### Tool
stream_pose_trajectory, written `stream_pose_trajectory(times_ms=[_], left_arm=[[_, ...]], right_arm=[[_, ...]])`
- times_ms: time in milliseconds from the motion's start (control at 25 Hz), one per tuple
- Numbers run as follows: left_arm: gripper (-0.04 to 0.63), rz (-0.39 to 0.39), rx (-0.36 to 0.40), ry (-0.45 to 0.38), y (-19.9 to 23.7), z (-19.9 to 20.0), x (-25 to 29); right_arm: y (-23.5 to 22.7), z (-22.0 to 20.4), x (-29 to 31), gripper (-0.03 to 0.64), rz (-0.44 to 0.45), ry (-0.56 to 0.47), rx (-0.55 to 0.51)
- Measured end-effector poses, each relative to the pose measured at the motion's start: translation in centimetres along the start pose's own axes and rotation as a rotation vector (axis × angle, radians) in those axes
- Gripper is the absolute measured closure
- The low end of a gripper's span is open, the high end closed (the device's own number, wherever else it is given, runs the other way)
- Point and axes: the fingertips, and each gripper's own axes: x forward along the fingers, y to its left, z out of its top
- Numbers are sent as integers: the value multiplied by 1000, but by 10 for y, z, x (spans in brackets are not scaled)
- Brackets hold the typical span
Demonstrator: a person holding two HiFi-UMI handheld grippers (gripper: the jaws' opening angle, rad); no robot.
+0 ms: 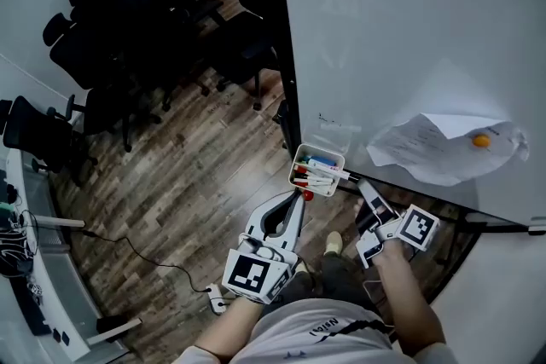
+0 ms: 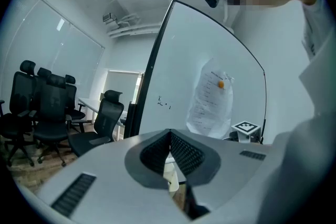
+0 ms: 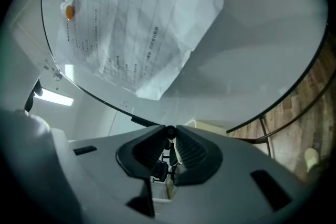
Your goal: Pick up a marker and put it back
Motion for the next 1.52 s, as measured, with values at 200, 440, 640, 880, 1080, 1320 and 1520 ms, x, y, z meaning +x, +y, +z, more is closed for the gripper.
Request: stream_pose_trajectory(times_ms=[200,440,640,880,1080,1320,1520], left_arm=[[584,12,-18,21,5,-13,6],[584,11,-35,46,1,-31,6],[584,6,-47,57,0,-36,8],[584,-5,-59,63,4,-33,19],[584,-24,-59,70,-1,-34,19],[584,-61,-41,73,-16,-37,16],[584,-93,-23,56,-31,-30,8]], right_arm=[[-22,2,10,545,-37,-5,-10],[-34,-4,15,545,-52,-17,-5],[-32,-6,19,543,-27,-6,10],[-34,0,23,506,-46,-8,2],[-28,-4,16,505,-49,-13,5],[-10,-19,-2,505,-35,-3,-26],[17,-27,-16,505,10,-2,-54]])
